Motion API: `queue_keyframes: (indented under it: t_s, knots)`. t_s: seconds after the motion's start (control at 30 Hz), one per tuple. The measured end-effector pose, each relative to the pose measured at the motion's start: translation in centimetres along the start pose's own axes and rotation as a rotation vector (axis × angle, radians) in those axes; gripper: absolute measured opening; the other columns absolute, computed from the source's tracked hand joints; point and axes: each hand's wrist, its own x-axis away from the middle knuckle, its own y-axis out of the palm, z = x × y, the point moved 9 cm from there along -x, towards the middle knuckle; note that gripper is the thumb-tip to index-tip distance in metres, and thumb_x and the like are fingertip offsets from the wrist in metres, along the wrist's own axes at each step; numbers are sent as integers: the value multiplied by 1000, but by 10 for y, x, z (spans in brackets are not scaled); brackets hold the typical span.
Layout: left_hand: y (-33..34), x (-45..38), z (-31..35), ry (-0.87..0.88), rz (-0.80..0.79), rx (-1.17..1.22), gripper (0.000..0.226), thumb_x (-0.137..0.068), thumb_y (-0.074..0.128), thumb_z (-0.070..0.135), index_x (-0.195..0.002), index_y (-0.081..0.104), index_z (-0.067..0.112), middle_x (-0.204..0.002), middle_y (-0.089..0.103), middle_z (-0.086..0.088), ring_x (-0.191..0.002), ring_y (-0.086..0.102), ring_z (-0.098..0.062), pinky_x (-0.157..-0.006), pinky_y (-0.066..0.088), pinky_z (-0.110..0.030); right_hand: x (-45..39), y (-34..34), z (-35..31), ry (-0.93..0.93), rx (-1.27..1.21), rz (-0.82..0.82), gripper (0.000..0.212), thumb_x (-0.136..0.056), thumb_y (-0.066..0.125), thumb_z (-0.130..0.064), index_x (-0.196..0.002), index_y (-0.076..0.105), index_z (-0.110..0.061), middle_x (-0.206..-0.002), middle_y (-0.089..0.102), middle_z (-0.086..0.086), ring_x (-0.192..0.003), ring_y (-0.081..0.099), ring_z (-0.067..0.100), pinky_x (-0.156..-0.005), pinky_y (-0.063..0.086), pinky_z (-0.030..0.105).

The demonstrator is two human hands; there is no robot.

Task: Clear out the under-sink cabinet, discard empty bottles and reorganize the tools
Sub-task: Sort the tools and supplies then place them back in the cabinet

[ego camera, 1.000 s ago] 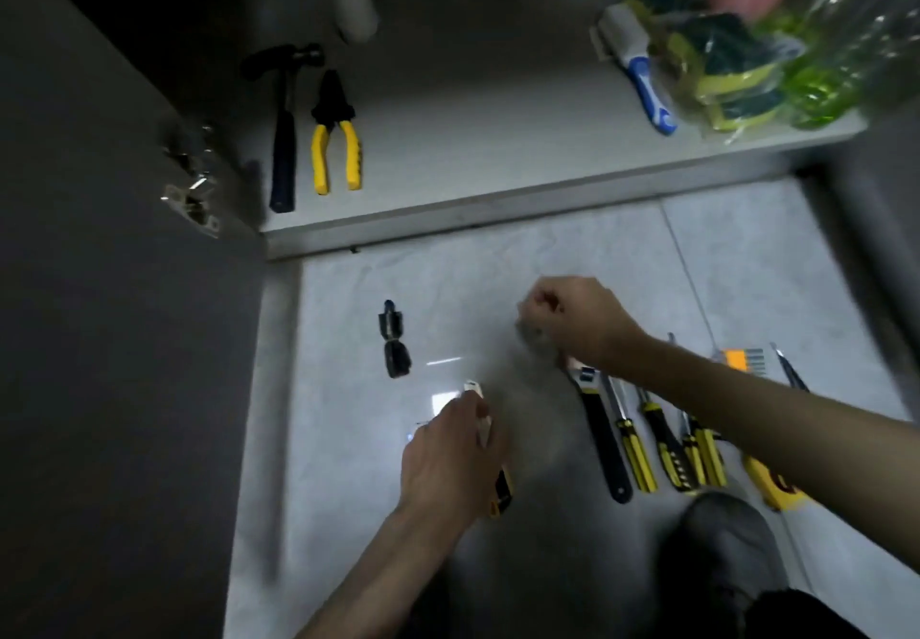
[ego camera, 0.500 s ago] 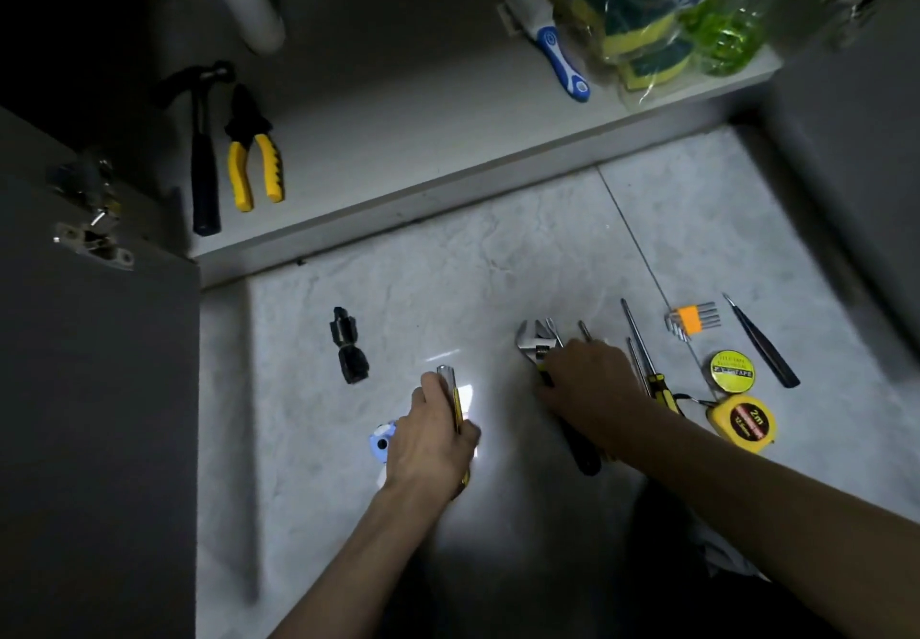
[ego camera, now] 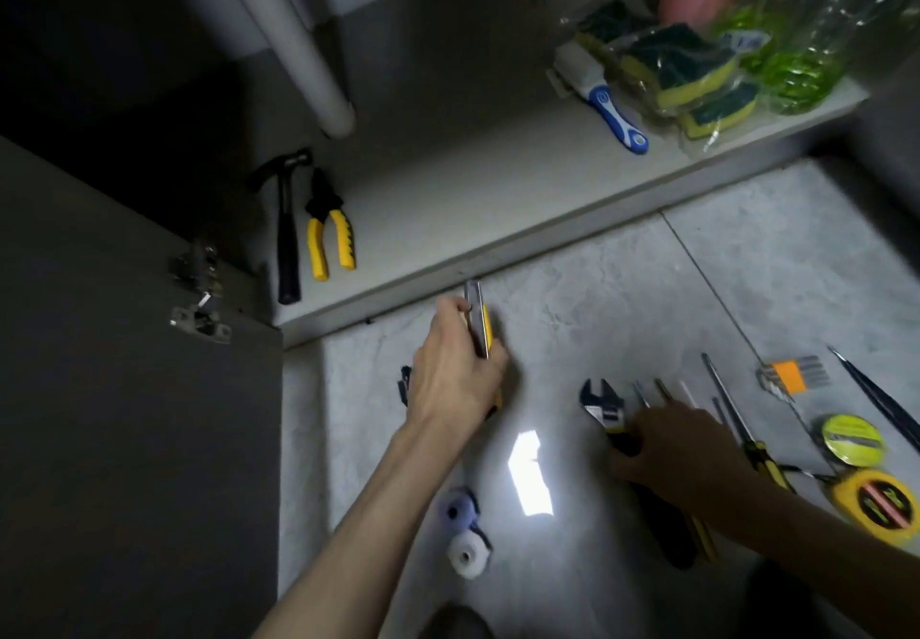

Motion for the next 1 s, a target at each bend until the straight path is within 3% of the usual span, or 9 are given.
queue_keyframes:
  t_s: [0.1,0.2,0.3,0.43,0.57,0.67,0.77,0.9,1.0]
  knots:
    - [-45,-55,16,61,97,-19,40,-85,64,29,-112,34,29,-100,63,-2,-86,63,-27,-76,55,-43,-3,2,2,73,-240,-114,71,-60,47,-84,-71,70,-18,-61,63,0,-54,59,7,-52,43,24]
    - [-82,-106,19,71,160,-94,38,-85,64,28,-114,41,19,-98,64,-8,-88,63,-31,-74,52,-41,-8,8,0,130,-379,-166,50,-76,72,-58,-62,64,-10,-54,59,2,-53,59,12,-54,40,27]
    - [-100,-145,9,0,171,-179,39,-86,63,27,-116,42,14,-104,64,-15,-98,62,-38,-77,50,-42,-10,12,-6,145,-525,-183,41,-75,79,-45,-66,68,-6,-54,62,0,-51,60,13,-53,43,25]
    - [-102,-176,-2,-53,110,-270,47,-89,66,33,-125,46,10,-119,60,-19,-112,56,-42,-89,48,-44,-10,6,-18,126,-565,-214,50,-60,74,-60,-69,72,-12,-64,73,0,-58,69,11,-60,54,29]
    - [-103,-190,-6,-39,92,-335,47,-88,66,36,-123,50,10,-117,59,-17,-111,56,-40,-77,47,-39,-12,-14,-35,69,-686,-141,55,-49,76,-66,-64,67,-14,-57,70,1,-46,65,11,-45,51,24]
    - [-106,-193,-8,-24,103,-385,43,-89,66,35,-120,50,9,-115,60,-18,-108,57,-40,-72,45,-38,-21,-38,-53,4,-695,-40,29,-65,84,-43,-64,62,-24,-54,66,1,-43,63,14,-50,55,36]
    - [-111,-194,-13,-21,95,-387,39,-91,64,37,-115,52,8,-112,61,-18,-106,58,-40,-84,53,-44,-38,-76,-78,-67,-755,65,28,-73,84,-24,-64,58,-19,-46,55,-1,-39,55,15,-48,54,41]
    - [-122,-188,-11,36,141,-388,41,-92,57,46,-112,53,11,-112,60,-16,-105,57,-40,-82,49,-42,-76,-137,-124,-143,-810,115,24,-75,79,-35,-75,65,-16,-54,66,-1,-46,67,13,-48,56,28]
    - [-144,-178,-14,84,304,-388,39,-94,49,48,-115,51,15,-116,59,-12,-105,60,-37,-76,46,-41,-124,-180,-157,-106,-693,213,24,-75,78,-34,-70,64,-15,-51,68,-7,-45,68,8,-42,47,17]
